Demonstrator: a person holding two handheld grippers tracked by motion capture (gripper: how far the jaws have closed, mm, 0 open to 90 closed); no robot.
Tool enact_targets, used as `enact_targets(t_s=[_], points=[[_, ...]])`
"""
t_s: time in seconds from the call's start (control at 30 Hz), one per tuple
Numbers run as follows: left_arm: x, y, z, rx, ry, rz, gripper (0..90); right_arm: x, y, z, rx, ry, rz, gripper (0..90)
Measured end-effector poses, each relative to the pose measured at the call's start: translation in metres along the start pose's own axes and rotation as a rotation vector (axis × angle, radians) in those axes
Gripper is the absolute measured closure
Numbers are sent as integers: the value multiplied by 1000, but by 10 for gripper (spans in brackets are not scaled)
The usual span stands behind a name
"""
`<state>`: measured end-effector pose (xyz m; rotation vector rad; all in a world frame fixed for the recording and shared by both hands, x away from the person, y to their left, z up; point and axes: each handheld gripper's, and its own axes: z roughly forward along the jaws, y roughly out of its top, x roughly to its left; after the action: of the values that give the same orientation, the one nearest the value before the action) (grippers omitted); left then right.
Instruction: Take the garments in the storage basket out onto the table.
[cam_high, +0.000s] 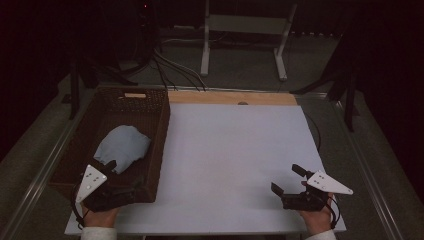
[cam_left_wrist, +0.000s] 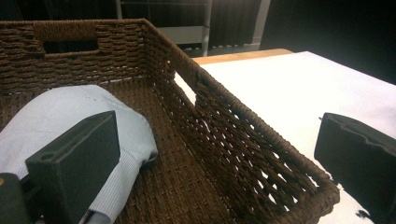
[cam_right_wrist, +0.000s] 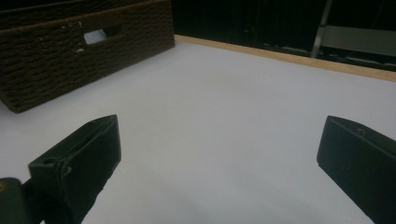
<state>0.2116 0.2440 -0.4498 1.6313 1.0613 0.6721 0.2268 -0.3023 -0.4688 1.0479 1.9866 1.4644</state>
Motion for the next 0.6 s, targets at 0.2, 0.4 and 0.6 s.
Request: enact_targets(t_s=[0.2, 0.4, 0.6], points=[[-1, -1, 0, -4, 2, 4, 12, 1, 1, -1, -7, 12, 5, 0], [0, -1, -1, -11, -1, 0, 11, 4, 2, 0, -12, 17, -14, 0], [2, 0, -2, -31, -16, -27, 8, 6, 2, -2, -26, 9, -22, 0]])
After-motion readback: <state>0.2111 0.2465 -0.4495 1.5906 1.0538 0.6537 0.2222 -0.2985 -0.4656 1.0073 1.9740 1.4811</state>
